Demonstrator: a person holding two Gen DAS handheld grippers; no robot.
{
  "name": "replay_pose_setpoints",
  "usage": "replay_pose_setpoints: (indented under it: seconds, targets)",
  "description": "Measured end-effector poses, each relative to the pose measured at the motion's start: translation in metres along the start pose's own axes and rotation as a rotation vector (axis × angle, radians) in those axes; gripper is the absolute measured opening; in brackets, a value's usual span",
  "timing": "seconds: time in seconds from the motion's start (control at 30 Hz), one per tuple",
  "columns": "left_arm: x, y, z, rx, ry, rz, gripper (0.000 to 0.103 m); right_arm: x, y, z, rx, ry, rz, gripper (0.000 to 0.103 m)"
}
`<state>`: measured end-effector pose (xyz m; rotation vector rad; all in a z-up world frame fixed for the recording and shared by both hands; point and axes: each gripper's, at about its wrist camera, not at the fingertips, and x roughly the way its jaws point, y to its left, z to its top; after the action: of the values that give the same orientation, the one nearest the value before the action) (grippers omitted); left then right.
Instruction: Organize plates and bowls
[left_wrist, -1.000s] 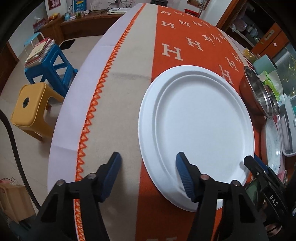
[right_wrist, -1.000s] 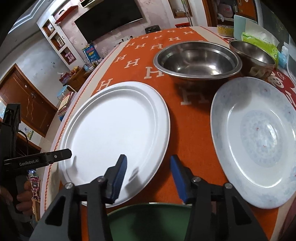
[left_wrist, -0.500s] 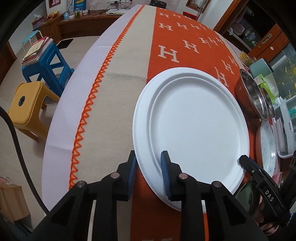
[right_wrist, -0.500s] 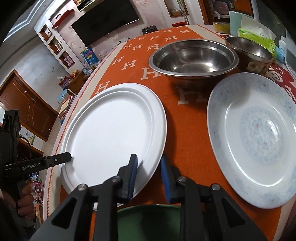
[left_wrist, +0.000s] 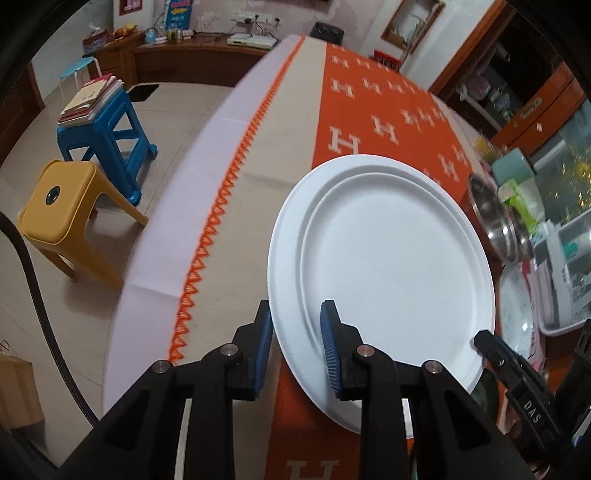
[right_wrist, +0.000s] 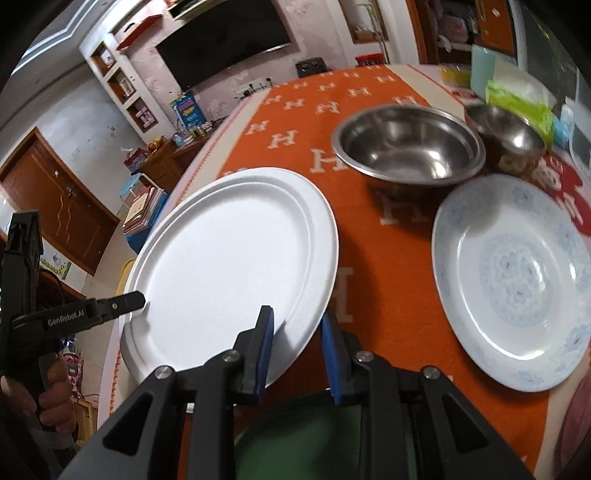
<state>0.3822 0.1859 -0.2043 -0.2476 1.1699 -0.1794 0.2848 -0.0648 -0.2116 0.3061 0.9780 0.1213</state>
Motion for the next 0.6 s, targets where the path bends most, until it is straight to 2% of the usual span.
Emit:
replay_pose_setpoints:
  seconds: [0.27, 0.6]
  targets:
    - [-0.058, 0.014, -0.013, -0.015, -0.079, -0.044, 0.024, -0.045, 0.033, -0.001, -0.062, -0.067, 0.001, 0.027]
    - [-0.131, 0.018, -0.054, 0.015, -0.135, -0.094, 0.024, -0.116, 0.061, -0.033, -0.126, -0.156, -0.022, 0.027]
